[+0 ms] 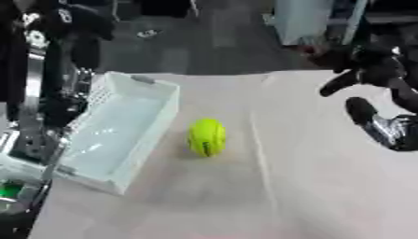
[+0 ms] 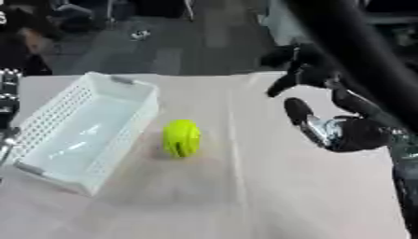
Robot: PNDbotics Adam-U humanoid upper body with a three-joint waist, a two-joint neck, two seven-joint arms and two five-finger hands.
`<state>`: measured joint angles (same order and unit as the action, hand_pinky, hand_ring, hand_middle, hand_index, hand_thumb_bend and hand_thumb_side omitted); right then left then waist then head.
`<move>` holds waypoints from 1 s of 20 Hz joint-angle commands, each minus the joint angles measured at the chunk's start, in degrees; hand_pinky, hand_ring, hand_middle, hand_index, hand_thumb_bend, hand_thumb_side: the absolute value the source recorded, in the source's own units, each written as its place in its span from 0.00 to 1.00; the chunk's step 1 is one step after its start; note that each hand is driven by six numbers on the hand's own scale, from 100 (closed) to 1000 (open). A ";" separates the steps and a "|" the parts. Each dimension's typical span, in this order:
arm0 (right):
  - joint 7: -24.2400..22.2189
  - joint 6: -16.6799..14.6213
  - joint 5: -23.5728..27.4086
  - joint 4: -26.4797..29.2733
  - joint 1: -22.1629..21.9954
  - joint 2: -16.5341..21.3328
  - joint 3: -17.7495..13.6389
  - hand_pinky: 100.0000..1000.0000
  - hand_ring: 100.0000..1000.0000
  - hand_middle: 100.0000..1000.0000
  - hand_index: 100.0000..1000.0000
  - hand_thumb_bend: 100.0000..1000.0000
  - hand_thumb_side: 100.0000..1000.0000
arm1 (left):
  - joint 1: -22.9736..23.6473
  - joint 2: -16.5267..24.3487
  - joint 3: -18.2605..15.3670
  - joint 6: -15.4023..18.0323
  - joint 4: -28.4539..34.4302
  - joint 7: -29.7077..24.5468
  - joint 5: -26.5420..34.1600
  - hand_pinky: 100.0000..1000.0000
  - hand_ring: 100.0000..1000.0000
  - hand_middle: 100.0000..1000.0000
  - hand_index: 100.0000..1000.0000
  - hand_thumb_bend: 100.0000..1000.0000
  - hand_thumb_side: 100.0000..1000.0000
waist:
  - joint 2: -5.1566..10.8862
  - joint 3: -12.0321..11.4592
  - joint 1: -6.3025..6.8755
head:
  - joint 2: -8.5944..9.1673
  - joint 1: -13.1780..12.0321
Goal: Pick up objects on the table and place them in the box.
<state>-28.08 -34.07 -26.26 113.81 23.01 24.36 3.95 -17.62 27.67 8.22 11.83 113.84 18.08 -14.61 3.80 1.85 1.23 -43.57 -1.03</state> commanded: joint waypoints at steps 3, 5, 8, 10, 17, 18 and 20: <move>-2.15 -0.51 1.66 0.78 1.05 1.45 -0.03 0.64 0.78 0.72 0.58 0.00 1.00 | -0.68 1.24 -0.27 -0.26 0.75 -6.19 3.47 0.50 0.44 0.65 0.54 0.48 0.65 | 0.53 -0.01 -0.02 | 0.07 -0.86; -3.13 -0.32 2.05 0.78 1.08 1.52 0.04 0.65 0.79 0.70 0.57 0.00 1.00 | -0.70 1.27 -0.30 -0.05 0.75 -8.20 4.05 0.50 0.43 0.64 0.50 0.53 0.59 | 0.53 -0.02 -0.03 | -0.03 -0.89; -3.91 -0.08 2.35 0.78 1.11 1.59 -0.13 0.64 0.80 0.65 0.56 0.00 1.00 | -0.76 1.38 -0.65 0.69 0.75 -11.30 3.71 0.51 0.43 0.63 0.42 0.55 0.53 | 0.54 -0.06 -0.04 | -0.14 -0.87; -4.24 0.10 2.27 0.78 1.09 1.62 -0.23 0.63 0.79 0.64 0.56 0.00 1.00 | -0.87 1.39 -1.04 0.78 0.75 -12.16 3.19 0.52 0.43 0.63 0.39 0.44 0.57 | 0.54 -0.08 -0.06 | -0.21 -0.87; -3.44 1.34 4.26 0.78 0.59 1.44 -0.25 0.53 0.76 0.64 0.58 0.00 1.00 | -1.20 1.21 -2.05 1.54 0.75 -9.04 -4.35 0.55 0.47 0.67 0.38 0.22 0.67 | 0.49 -0.25 -0.13 | -0.53 -1.61; -2.80 2.20 4.93 0.78 0.28 1.36 -0.45 0.44 0.72 0.70 0.64 0.00 1.00 | -1.10 1.12 -2.28 0.96 0.75 -7.88 -4.26 0.55 0.48 0.70 0.54 0.39 0.71 | 0.47 -0.32 -0.12 | -0.54 -1.91; -0.32 5.61 6.77 0.78 -0.52 1.16 -1.20 0.33 0.67 0.72 0.69 0.00 1.00 | -0.92 1.16 -3.21 -0.33 0.75 -4.93 -3.69 0.55 0.48 0.70 0.61 0.45 0.74 | 0.45 -0.49 -0.12 | -0.54 -2.60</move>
<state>-28.98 -29.46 -20.54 113.81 22.06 24.80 3.51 -18.10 27.69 6.13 12.05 113.84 11.70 -18.02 3.82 1.37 1.21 -44.13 -2.84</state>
